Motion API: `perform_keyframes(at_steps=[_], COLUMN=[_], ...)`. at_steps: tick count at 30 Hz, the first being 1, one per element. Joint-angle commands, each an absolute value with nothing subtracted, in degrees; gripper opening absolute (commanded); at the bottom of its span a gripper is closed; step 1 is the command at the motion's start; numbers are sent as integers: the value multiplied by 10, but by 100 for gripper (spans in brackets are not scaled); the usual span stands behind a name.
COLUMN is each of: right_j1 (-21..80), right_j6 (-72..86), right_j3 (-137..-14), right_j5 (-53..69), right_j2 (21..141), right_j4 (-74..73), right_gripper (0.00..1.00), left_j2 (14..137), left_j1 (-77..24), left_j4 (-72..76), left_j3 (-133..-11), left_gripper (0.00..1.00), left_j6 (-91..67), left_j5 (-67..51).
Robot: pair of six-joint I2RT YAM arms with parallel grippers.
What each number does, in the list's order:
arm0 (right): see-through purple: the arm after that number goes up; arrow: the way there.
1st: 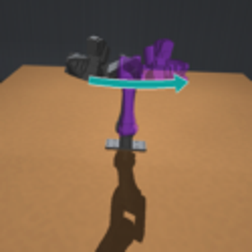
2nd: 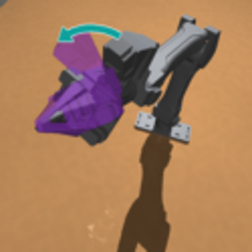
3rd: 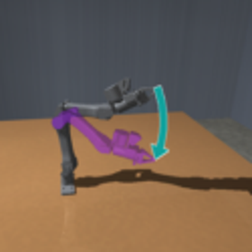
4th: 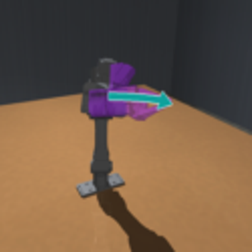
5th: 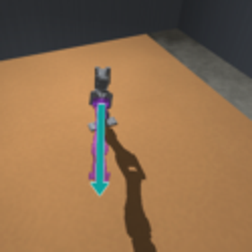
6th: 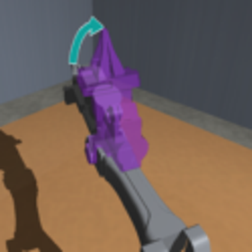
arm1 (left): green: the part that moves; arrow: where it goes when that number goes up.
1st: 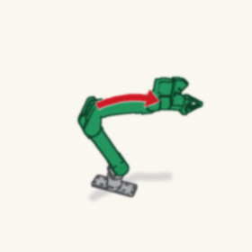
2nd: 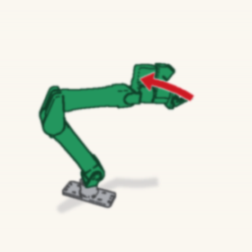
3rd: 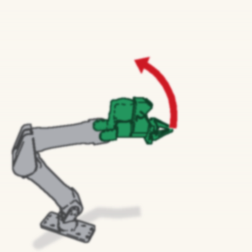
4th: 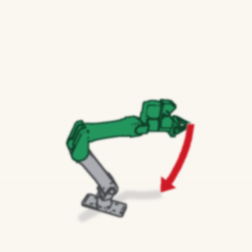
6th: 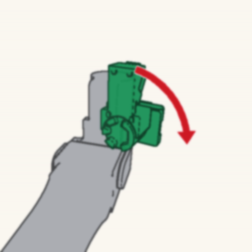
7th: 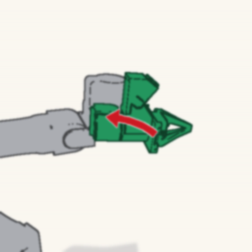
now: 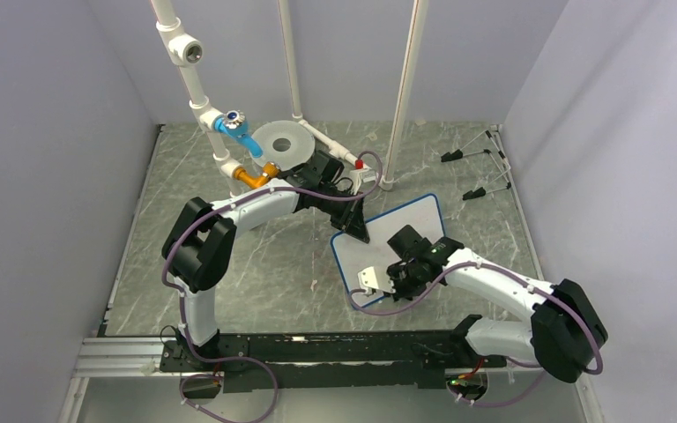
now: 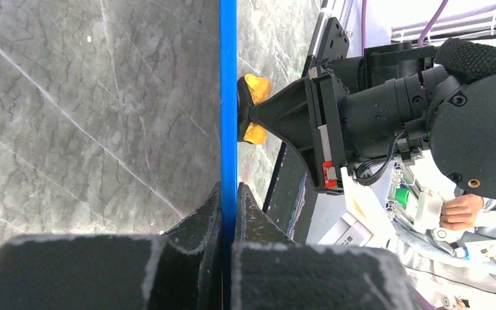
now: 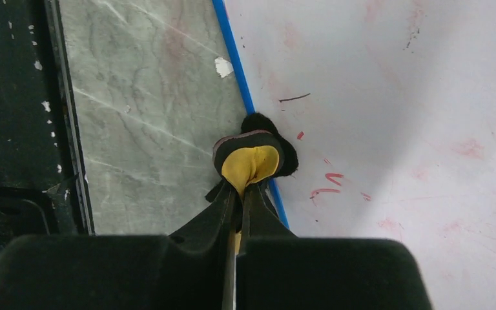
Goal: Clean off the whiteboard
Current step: Erase the whiteboard at the center of the board.
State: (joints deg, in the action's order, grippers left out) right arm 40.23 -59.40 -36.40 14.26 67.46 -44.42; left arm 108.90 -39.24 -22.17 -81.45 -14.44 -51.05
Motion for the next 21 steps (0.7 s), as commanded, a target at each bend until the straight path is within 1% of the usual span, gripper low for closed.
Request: perform_keyframes(at_steps=[1,6,12,16,21], right_j1=[386,303,287,309,390], right_j6=[-566,-529,-519,-573,-582], right_j3=[-389,-443,-453,-418,-355], right_j5=[117,127,142,180,146], right_j2=[672,637,636,643,672], right_j4=[-411,-357,-349,-402,-419], right_gripper=[0,0,0,0,0], left_j2=[1056,1053,1050,1048,1052], left_j1=[-396,-396,-396,-396,-396], left_j4=[-206,-203,-205,-204,-202], left_j3=[-831,-826,-827,-825,-829], left_gripper=[0,0,0,0,0], left_j6=[-137,-139,-136,-135,-137], left_j5=[-558,-557,-557,-557,-558])
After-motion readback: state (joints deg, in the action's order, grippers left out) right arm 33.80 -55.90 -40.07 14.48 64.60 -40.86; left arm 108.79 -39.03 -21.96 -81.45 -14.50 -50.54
